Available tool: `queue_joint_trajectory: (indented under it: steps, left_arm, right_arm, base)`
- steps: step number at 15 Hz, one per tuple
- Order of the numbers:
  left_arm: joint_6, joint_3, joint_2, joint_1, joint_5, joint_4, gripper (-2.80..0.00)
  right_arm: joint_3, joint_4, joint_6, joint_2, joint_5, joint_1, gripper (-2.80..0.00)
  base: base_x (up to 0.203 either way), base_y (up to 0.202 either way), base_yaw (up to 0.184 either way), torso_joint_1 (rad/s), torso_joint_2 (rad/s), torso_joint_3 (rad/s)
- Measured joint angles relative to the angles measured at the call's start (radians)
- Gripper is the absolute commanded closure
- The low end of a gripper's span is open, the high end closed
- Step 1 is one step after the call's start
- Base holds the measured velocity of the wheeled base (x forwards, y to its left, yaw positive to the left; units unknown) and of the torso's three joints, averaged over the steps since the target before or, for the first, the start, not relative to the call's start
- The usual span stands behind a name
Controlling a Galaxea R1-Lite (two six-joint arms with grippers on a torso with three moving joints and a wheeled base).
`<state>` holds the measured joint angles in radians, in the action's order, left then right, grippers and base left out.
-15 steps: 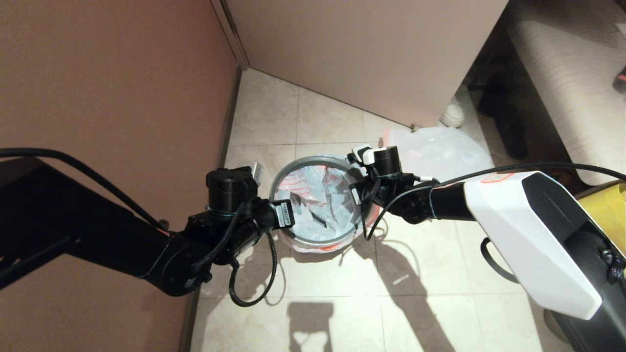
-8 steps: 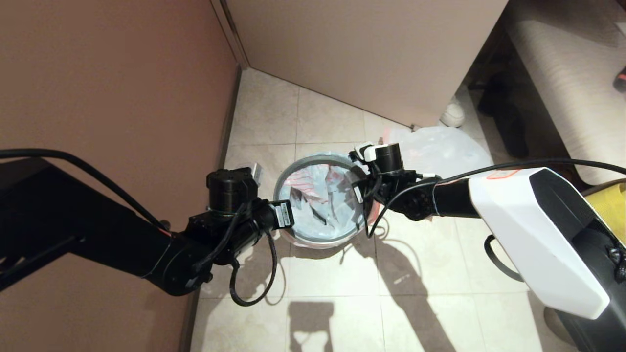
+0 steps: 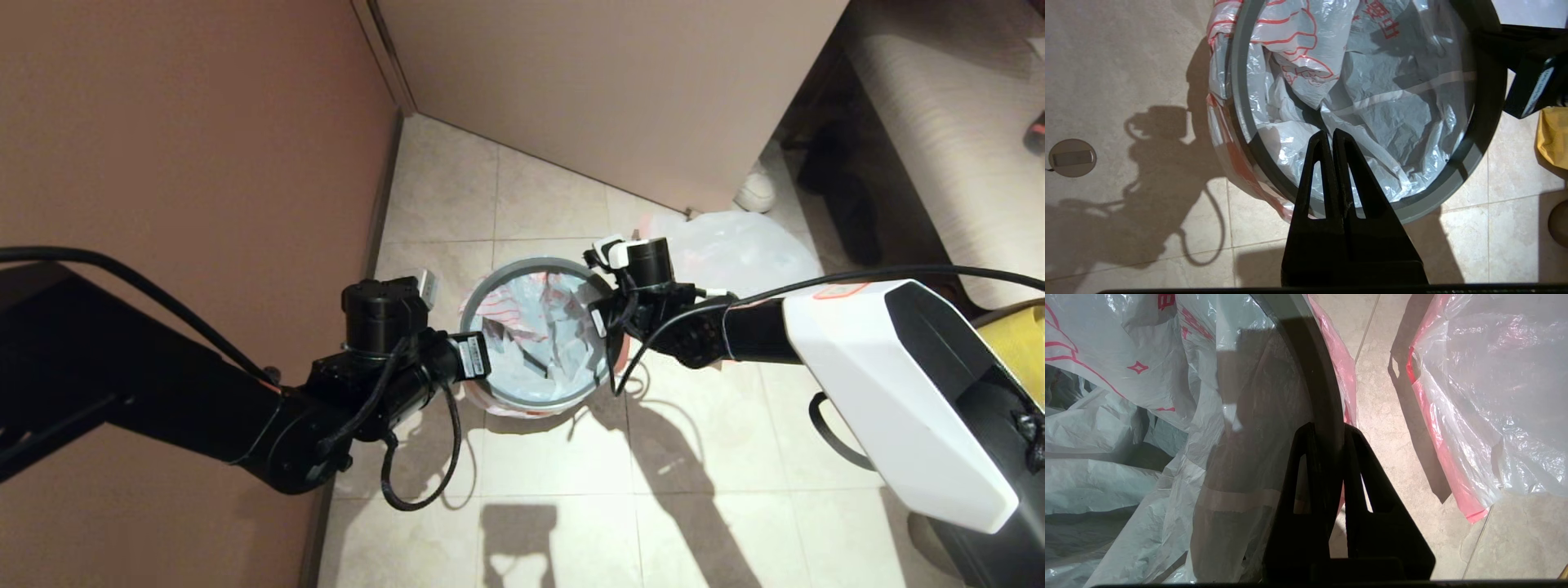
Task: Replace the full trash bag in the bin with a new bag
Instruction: Place the trash can ring on the trash can
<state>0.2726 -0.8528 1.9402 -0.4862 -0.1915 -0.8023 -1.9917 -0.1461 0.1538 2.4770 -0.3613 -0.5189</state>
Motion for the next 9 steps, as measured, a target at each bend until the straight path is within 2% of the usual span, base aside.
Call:
queue_joint_trajectory:
  steps: [9]
  left_arm:
    - [0.0, 0.002, 0.006, -0.003, 0.0, 0.0, 0.0]
  right_arm:
    - [-0.001, -0.002, -0.002, 0.013, 0.022, 0.004, 0.0]
  base:
    - [0.0, 0.0, 0.0, 0.0, 0.0, 0.0]
